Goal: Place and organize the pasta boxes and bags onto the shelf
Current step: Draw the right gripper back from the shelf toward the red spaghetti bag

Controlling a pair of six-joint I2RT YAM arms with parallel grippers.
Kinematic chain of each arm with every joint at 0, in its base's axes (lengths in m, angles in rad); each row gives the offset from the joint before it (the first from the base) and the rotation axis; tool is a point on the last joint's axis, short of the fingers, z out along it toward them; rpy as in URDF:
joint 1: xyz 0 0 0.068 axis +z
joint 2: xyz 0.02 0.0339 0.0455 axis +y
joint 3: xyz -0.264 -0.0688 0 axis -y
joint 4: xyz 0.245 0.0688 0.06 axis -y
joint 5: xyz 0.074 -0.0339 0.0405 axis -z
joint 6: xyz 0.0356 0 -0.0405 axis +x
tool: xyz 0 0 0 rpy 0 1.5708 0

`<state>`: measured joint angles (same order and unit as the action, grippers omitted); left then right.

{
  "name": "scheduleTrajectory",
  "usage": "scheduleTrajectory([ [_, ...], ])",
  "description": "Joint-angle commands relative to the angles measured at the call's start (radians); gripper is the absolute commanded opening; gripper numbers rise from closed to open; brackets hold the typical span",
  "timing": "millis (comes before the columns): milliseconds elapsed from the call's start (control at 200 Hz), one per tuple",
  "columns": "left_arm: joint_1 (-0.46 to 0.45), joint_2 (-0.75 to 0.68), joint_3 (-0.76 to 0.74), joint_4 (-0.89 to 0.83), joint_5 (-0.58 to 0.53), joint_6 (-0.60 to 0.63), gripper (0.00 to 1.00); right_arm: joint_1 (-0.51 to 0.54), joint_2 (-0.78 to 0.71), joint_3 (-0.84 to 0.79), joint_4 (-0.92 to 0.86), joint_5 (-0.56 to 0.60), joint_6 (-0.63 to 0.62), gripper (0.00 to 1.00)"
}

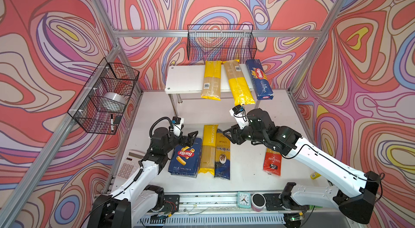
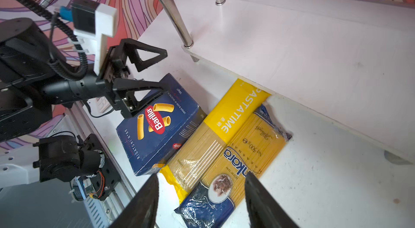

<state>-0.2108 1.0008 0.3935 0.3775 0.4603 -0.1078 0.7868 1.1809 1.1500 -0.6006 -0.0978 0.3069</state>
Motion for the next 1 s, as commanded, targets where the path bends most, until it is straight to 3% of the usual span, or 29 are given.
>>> scheduleTrajectory([
  [0,-0.005,0.009,-0.014,-0.018,-0.017,0.023,1.0,0.002,-0.049,-0.063,0.013,0.076,0.087,0.62],
  [260,-0.004,0.038,0.013,-0.039,-0.005,0.026,1.0,0.0,-0.077,-0.117,-0.134,0.309,0.228,0.66],
  [556,-0.005,0.03,0.006,-0.034,-0.015,0.02,1.0,-0.035,-0.149,-0.228,-0.157,0.406,0.358,0.7],
  [781,-0.004,0.036,0.011,-0.038,-0.014,0.021,1.0,-0.204,-0.149,-0.298,-0.161,0.316,0.407,0.7],
  [996,-0.004,0.038,0.012,-0.038,-0.012,0.022,1.0,-0.304,-0.104,-0.319,-0.144,0.319,0.429,0.7],
])
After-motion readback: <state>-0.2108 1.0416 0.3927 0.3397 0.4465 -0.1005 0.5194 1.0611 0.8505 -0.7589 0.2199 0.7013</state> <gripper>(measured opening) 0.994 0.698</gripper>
